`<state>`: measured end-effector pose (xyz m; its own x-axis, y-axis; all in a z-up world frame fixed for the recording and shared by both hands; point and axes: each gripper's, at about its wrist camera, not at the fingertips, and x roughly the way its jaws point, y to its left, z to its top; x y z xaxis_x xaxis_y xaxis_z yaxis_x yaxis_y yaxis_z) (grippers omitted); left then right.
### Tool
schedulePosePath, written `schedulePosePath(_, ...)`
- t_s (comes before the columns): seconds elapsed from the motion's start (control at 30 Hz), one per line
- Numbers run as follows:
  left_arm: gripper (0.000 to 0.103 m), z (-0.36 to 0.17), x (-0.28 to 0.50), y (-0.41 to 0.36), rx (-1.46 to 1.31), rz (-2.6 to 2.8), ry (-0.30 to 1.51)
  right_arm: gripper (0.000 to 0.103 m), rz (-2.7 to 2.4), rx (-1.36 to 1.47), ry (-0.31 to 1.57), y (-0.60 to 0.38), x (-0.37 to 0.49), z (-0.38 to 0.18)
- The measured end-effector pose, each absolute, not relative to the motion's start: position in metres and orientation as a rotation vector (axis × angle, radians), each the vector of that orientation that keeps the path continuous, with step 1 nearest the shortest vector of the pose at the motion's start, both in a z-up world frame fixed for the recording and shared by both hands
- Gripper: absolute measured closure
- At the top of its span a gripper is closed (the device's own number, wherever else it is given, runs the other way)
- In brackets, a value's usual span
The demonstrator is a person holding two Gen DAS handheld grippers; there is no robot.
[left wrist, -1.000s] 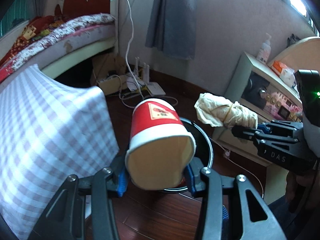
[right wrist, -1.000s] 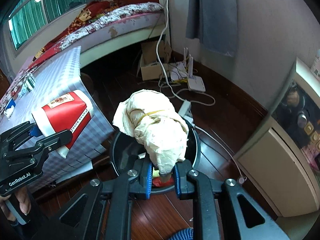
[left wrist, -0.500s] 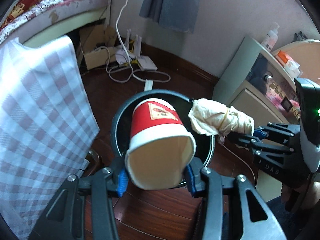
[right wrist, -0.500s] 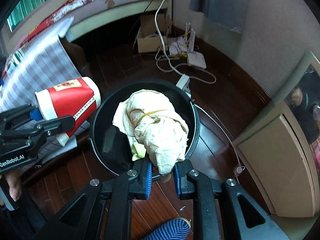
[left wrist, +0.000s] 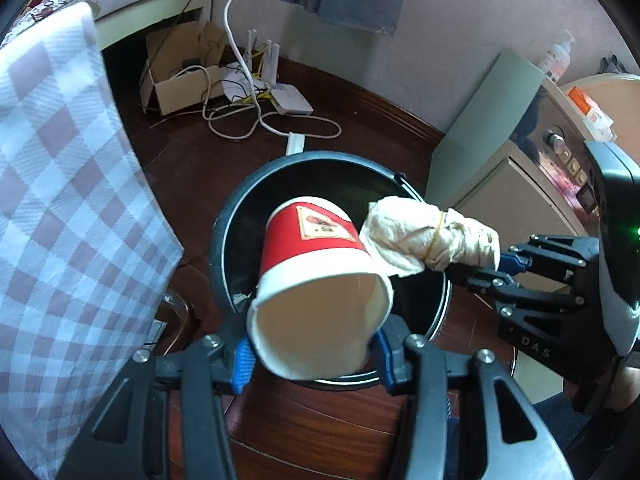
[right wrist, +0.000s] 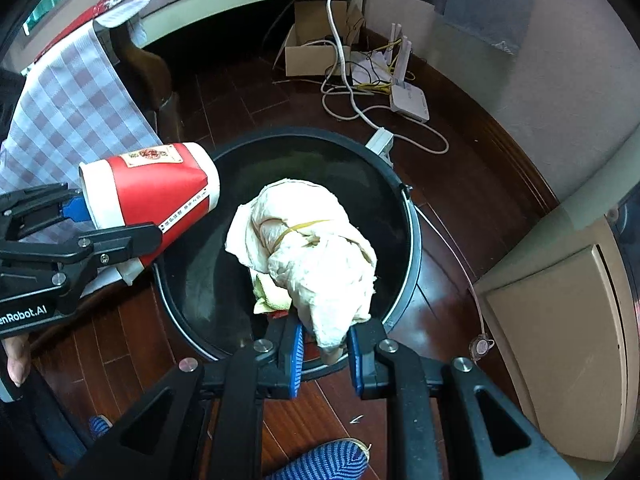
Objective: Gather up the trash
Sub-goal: 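Carry both items over the black bucket and open both tools to drop them, then move both open tools back over the bed toward the remaining trash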
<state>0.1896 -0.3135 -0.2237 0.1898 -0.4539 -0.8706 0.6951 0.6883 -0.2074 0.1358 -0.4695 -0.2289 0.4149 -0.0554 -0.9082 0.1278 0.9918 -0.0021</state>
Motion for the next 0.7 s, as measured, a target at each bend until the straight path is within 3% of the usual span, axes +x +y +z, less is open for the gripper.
schedulePosePath(0.03, 0.048, -0.225, 0.191, -0.314, 0.251, -0.827, 1.122, 0.083, -0.114, 0.068, 1.141, -0.469, 0.136, -0.23)
schedulePosePath(0.07, 0.034, -0.226, 0.193, -0.314, 0.24, -0.833, 1.124, 0.079, -0.099, 0.06, 1.146, -0.467, 0.138, -0.231)
schedulePosePath(0.1, 0.025, -0.226, 0.194, -0.312, 0.228, -0.824, 1.116, 0.063, -0.108, 0.027, 1.158, -0.466, 0.14, -0.234)
schedulePosePath(0.13, 0.008, -0.225, 0.195, -0.308, 0.225, -0.79, 1.105, 0.048, -0.156, -0.012, 1.167, -0.467, 0.141, -0.236)
schedulePosePath(0.17, 0.005, -0.225, 0.196, -0.304, 0.214, -0.777, 1.096, 0.025, -0.215, -0.041, 1.158, -0.471, 0.14, -0.237)
schedulePosePath(0.2, 0.005, -0.225, 0.196, -0.3, 0.215, -0.766, 1.097, 0.015, -0.221, -0.037, 1.142, -0.475, 0.138, -0.236)
schedulePosePath(0.3, 0.002, -0.234, 0.198, -0.288, 0.221, -0.701, 1.12, 0.001, -0.276, -0.002, 1.147, -0.489, 0.134, -0.235)
schedulePosePath(0.7, 0.001, -0.23, 0.187, -0.263, 0.251, -0.556, 1.051, 0.001, -0.264, 0.034, 1.134, -0.482, 0.124, -0.232)
